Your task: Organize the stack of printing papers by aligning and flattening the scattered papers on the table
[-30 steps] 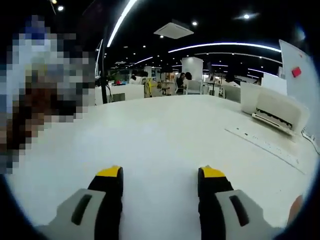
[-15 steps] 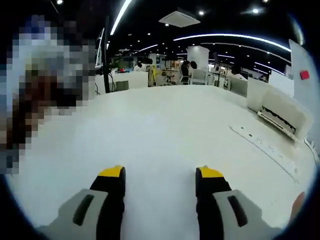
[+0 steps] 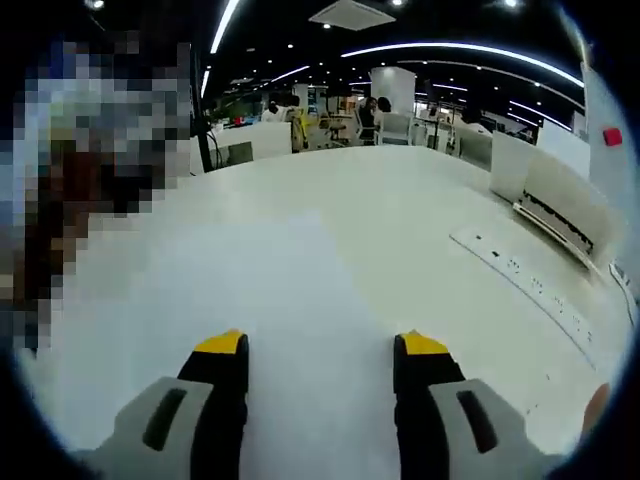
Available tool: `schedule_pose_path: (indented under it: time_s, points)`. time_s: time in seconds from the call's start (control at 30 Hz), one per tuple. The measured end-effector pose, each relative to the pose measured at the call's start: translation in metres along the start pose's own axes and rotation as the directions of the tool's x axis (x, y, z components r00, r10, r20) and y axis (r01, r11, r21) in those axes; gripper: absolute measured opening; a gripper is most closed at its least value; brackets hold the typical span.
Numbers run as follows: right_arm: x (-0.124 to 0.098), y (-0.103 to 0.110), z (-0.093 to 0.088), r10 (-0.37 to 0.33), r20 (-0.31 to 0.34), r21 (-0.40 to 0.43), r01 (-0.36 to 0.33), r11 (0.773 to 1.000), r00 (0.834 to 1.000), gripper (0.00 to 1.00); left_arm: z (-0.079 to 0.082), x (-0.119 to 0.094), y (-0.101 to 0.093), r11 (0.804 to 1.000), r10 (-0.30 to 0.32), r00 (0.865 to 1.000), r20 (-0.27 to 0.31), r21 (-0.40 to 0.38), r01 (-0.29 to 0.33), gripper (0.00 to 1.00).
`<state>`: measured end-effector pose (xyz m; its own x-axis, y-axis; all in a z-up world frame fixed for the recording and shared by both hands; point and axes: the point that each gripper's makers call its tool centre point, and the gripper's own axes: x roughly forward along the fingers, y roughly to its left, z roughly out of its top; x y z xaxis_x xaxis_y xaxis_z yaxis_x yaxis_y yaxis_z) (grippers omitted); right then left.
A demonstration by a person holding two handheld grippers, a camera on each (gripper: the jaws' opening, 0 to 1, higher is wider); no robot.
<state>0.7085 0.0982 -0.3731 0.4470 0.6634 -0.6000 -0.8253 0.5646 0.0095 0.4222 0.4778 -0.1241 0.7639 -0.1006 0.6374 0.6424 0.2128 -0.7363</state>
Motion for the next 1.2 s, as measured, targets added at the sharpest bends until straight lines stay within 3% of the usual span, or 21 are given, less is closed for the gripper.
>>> schedule_pose_path:
  time_s: [0.23, 0.43, 0.93, 1.2]
  points:
    - [0.006, -0.002, 0.001, 0.006, 0.018, -0.005, -0.006, 1.0, 1.0, 0.48, -0.004, 0.0, 0.001, 1.0, 0.002, 1.0, -0.006, -0.007, -0.002, 0.05]
    - [0.009, 0.004, 0.004, 0.013, 0.041, -0.008, -0.012, 1.0, 0.999, 0.37, -0.002, 0.0, 0.001, 1.0, 0.003, 1.0, -0.002, -0.005, -0.003, 0.05]
    - [0.011, 0.011, 0.008, 0.03, 0.051, -0.027, -0.028, 0.999, 0.998, 0.22, -0.009, 0.0, -0.001, 1.0, -0.002, 1.0, -0.013, -0.006, 0.002, 0.05]
    - [0.01, 0.017, 0.01, 0.026, 0.07, -0.074, -0.021, 0.997, 0.997, 0.12, -0.006, -0.001, -0.003, 1.0, -0.007, 1.0, -0.011, -0.005, 0.006, 0.05]
